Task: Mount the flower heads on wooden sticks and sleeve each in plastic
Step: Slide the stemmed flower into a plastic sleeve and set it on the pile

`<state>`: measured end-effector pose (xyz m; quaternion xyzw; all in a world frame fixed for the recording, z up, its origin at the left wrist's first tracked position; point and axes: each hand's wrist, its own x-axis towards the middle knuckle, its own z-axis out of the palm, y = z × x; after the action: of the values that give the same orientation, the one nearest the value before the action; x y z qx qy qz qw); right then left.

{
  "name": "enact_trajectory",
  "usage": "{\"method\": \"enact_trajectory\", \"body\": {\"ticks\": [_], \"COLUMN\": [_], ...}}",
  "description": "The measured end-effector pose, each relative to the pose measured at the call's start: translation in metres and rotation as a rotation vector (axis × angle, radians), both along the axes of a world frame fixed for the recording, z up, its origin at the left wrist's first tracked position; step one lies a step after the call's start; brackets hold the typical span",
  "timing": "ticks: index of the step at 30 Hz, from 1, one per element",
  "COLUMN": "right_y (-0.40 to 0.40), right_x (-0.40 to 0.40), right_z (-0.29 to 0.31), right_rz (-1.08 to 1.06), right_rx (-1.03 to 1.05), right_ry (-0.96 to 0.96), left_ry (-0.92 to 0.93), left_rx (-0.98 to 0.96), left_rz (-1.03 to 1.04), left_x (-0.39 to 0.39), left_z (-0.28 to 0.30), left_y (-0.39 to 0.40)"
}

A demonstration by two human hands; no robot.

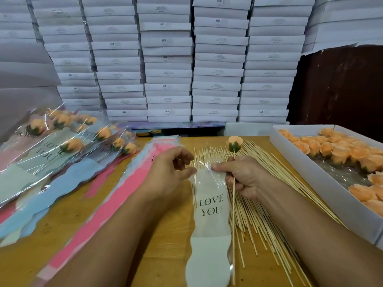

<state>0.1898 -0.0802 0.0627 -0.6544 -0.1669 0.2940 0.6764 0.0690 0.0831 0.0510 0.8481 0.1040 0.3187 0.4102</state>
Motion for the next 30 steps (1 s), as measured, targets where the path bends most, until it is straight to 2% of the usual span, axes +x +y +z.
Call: {"method": "enact_trajectory", "body": {"ticks": [12, 17, 22, 25, 30], "right_y": [0.001, -0.001, -0.002, -0.001, -0.001], "right_x": [-0.006, -0.010, -0.011, -0.012, -0.010], "right_z": [0.001, 0.005, 0.007, 0.004, -0.001], "right_rz": [0.048, 0.107, 0.161, 0.117, 0.054], "right_rx": [0.030, 0.009, -0.002, -0.063, -0.226], "right_ry": [0.024, 0.035, 0.039, -0.039, -0.273], "left_ry": [0.115, 0.073, 0.046, 0.072, 0.166], "left_rx": [-0.173, -0.278, -0.318, -0.280, -0.249], "left_rz": [-0.165, -0.302, -0.310, -0.281, -0.297], "left_x": [-0.002, -0.008, -0.009, -0.009, -0.007], "left_z": [0.001, 0.005, 0.007, 0.005, 0.001], "left_y": [0.003, 0.004, 0.005, 0.007, 0.007]}}
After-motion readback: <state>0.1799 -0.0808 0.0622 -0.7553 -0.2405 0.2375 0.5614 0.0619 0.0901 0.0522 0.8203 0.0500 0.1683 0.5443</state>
